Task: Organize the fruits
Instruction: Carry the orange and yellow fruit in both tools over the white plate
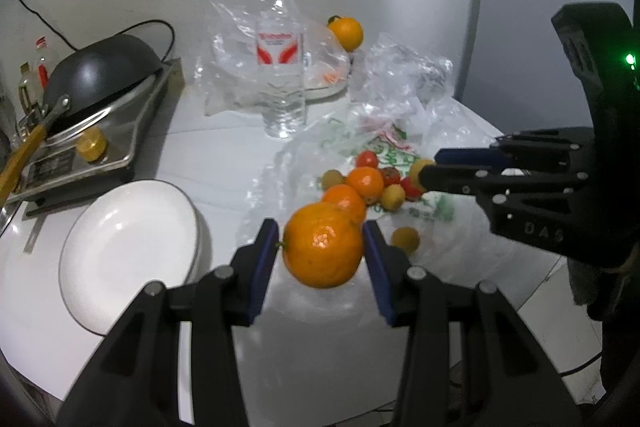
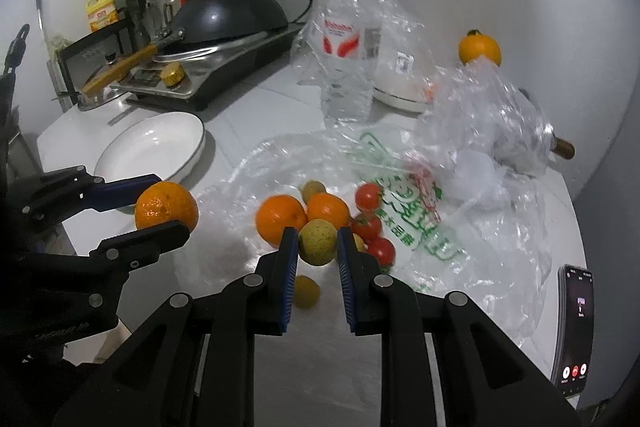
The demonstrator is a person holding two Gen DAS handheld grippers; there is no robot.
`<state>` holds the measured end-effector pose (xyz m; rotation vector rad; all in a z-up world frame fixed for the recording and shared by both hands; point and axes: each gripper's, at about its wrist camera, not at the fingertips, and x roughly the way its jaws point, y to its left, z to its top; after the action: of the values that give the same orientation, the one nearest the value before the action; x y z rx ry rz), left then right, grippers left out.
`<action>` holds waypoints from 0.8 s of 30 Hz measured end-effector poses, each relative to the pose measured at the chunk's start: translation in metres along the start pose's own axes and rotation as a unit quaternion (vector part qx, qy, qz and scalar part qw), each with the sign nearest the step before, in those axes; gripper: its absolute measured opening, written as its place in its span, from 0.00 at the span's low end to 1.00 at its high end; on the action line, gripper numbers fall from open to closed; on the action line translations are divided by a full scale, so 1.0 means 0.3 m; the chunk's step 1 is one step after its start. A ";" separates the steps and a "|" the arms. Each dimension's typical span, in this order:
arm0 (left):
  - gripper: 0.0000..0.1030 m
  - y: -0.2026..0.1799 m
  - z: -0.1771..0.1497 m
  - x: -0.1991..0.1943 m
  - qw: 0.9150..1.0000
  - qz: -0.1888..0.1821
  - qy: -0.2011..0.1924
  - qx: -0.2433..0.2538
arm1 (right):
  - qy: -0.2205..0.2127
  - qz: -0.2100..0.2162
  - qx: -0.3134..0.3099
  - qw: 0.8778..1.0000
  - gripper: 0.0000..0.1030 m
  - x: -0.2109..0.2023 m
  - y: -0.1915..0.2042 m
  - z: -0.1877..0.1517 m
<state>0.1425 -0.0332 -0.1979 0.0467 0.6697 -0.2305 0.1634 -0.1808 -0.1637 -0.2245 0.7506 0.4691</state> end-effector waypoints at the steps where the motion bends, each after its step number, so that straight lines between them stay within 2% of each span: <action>1: 0.43 0.014 -0.001 -0.010 1.000 0.003 -0.003 -0.002 | -0.001 0.000 -0.002 1.000 0.21 -0.001 0.010 0.006; 24: 0.43 0.331 -0.051 -0.106 0.997 0.064 -0.022 -0.031 | -0.015 0.026 -0.037 0.999 0.21 0.077 0.274 0.155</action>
<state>0.1316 0.0715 -0.1933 0.0245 0.6268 -0.0859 0.1662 -0.0849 -0.1491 -0.2683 0.7116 0.5486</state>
